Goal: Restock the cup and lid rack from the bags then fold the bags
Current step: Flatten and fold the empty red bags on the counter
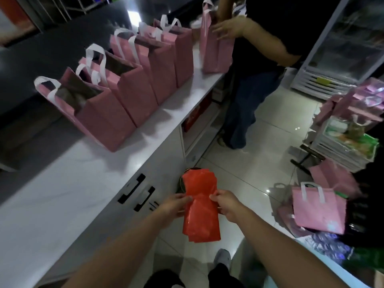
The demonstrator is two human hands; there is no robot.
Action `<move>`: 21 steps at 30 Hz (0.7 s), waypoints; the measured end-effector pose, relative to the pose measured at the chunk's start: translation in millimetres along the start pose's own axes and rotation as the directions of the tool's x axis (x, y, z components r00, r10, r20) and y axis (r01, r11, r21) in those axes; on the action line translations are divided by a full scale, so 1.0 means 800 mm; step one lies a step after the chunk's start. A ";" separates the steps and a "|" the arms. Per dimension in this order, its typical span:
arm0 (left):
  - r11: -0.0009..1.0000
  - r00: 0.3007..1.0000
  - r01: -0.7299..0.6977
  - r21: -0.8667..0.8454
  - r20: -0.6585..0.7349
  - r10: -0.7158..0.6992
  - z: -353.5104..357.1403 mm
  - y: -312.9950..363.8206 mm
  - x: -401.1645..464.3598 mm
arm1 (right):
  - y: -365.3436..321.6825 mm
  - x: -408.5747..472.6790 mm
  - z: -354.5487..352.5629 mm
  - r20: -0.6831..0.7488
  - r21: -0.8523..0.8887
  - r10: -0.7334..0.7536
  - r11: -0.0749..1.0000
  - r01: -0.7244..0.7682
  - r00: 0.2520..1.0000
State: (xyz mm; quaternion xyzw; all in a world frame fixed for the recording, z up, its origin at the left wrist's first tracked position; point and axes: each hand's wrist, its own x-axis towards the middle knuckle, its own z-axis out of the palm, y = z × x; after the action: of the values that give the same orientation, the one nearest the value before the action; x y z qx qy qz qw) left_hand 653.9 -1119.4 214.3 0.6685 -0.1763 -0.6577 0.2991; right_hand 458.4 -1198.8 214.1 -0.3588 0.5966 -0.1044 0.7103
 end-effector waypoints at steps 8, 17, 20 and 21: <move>0.988 0.971 0.100 -0.121 -0.205 -0.123 0.049 -0.013 0.083 | 0.011 0.092 -0.043 0.010 0.009 0.149 0.989 -0.149 0.989; 0.963 0.931 0.160 -0.215 -0.292 -0.220 0.037 -0.032 0.239 | 0.038 0.240 -0.050 -0.152 0.000 0.147 0.989 -0.148 0.977; 0.958 0.916 0.157 -0.241 -0.328 -0.233 0.034 -0.046 0.299 | 0.050 0.301 -0.051 -0.210 -0.069 0.120 0.988 -0.137 0.970; 0.954 0.911 0.164 -0.251 -0.332 -0.244 0.034 -0.052 0.317 | 0.055 0.322 -0.052 -0.220 -0.092 0.118 0.986 -0.141 0.968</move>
State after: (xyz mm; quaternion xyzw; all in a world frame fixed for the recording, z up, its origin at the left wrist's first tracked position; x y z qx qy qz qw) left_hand 639.0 -1252.2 -7.2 0.7554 0.0255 -0.5674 0.3267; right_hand 476.5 -1331.4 -13.8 -0.3432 0.6962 -0.0639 0.6272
